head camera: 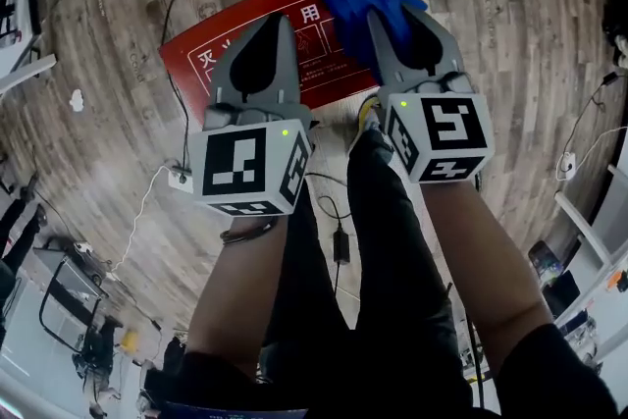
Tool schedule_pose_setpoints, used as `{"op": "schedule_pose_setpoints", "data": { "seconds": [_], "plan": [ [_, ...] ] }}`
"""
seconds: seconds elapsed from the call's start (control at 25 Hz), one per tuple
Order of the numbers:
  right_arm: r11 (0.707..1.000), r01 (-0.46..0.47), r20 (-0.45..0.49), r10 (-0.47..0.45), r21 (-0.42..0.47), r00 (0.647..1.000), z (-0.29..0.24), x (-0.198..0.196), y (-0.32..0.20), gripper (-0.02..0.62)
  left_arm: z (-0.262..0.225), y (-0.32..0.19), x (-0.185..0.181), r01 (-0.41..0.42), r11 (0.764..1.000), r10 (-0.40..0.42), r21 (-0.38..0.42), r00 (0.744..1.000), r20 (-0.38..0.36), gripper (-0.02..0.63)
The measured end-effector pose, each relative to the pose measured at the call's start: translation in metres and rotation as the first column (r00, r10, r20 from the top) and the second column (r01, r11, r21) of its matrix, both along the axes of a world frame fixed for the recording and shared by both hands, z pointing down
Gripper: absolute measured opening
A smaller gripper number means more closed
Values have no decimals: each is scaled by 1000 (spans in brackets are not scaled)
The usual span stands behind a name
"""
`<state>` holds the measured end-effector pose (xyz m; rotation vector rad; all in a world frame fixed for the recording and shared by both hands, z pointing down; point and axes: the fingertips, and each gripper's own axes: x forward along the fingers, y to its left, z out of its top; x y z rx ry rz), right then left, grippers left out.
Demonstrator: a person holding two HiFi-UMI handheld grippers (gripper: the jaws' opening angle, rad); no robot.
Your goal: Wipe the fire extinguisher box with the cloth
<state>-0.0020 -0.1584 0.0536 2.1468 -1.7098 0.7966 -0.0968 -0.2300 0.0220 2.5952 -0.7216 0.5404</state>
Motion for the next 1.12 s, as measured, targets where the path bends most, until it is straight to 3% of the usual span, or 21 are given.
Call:
{"op": "schedule_pose_setpoints", "data": {
  "seconds": [0.24, 0.52, 0.8, 1.12],
  "plan": [
    [997, -73, -15, 73, -14, 997, 1, 32, 34, 115, -2, 30, 32, -51, 999, 51, -10, 999, -16, 0],
    [999, -45, 2, 45, -12, 999, 4, 8, 42, 115, -3, 37, 16, -32, 999, 32, -3, 999, 6, 0],
    [998, 69, 38, -68, -7, 997, 7, -82, 16, 115, 3, 30, -61, 49, 998, -49, -28, 998, 26, 0],
    [978, 209, 79, -208, 1, 975, 13, -213, -27, 115, 13, 9, -184, 161, 986, -158, -52, 986, 59, 0]
  ]
}}
